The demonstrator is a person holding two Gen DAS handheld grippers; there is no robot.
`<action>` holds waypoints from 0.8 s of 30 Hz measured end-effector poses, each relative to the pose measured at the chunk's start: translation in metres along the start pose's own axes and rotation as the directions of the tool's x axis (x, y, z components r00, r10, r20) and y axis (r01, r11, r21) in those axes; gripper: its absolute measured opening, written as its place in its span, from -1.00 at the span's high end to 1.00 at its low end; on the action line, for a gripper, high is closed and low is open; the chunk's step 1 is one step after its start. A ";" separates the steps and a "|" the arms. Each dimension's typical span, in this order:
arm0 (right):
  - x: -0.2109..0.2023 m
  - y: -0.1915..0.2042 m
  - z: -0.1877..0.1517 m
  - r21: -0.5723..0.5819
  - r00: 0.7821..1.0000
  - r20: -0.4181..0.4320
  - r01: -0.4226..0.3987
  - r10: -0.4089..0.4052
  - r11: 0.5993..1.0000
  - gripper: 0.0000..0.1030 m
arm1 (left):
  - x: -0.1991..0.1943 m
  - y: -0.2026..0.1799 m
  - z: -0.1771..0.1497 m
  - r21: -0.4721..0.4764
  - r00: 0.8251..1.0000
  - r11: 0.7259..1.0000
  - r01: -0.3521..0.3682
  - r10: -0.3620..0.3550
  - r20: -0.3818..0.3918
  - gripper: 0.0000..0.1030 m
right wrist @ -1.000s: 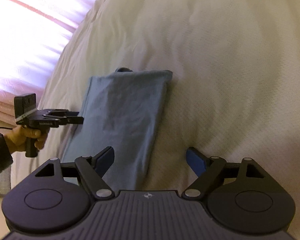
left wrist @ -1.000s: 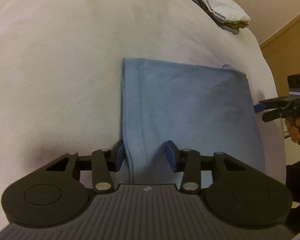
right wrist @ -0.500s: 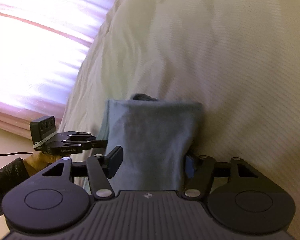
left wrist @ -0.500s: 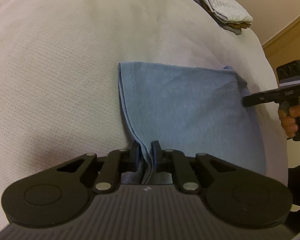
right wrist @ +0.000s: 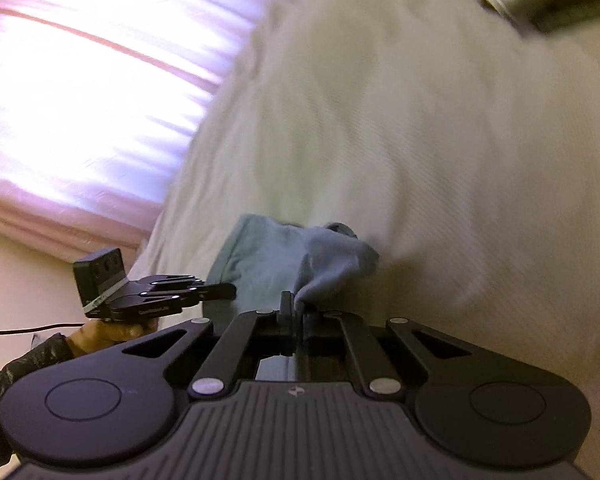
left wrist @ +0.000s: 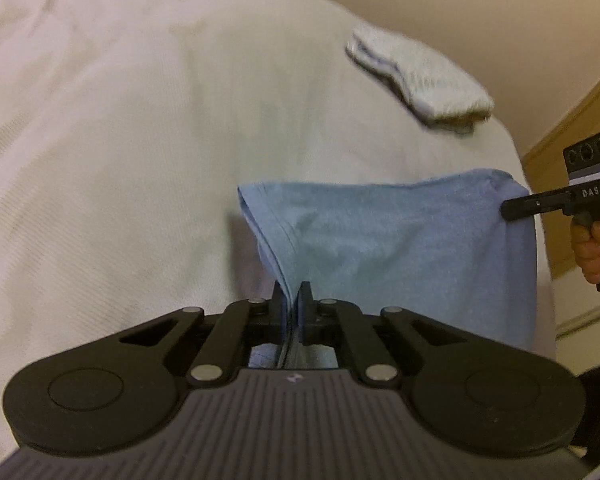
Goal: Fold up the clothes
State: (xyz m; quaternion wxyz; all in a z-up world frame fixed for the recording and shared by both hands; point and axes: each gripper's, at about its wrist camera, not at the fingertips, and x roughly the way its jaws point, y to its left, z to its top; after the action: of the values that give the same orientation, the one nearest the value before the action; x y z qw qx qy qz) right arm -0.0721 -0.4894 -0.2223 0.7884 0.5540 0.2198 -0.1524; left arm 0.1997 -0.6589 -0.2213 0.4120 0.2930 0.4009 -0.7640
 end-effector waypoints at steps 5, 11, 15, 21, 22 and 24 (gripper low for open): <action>-0.023 0.047 0.021 -0.128 0.999 0.012 -0.048 0.050 0.991 0.94 | -0.066 -0.033 0.017 -0.009 0.986 0.999 -0.045 0.046 0.163 0.96; -0.083 0.117 0.051 -0.321 0.985 0.061 -0.135 0.163 0.937 0.94 | -0.170 -0.097 0.020 -0.005 0.917 0.994 -0.109 0.103 0.387 0.96; -0.134 0.171 0.047 -0.464 0.971 0.056 -0.183 0.235 0.867 0.94 | -0.230 -0.151 -0.006 0.001 0.857 0.990 -0.138 0.118 0.501 0.96; -0.208 0.237 -0.008 -0.606 0.954 0.030 -0.220 0.298 0.765 0.94 | -0.271 -0.218 -0.105 -0.041 0.810 0.991 -0.127 0.127 0.573 0.96; -0.213 0.241 -0.029 -0.615 0.955 0.018 -0.223 0.296 0.756 0.94 | -0.274 -0.227 -0.127 -0.054 0.806 0.991 -0.120 0.129 0.578 0.96; -0.223 0.249 -0.071 -0.632 0.956 -0.007 -0.230 0.292 0.740 0.94 | -0.277 -0.239 -0.182 -0.099 0.813 0.990 -0.099 0.138 0.566 0.96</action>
State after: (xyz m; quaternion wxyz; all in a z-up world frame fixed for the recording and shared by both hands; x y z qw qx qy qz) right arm -0.1551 -0.3387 0.0724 0.9500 0.2780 0.1410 0.0159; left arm 0.1504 -0.3131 -0.0091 0.5692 0.0617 0.2647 -0.7759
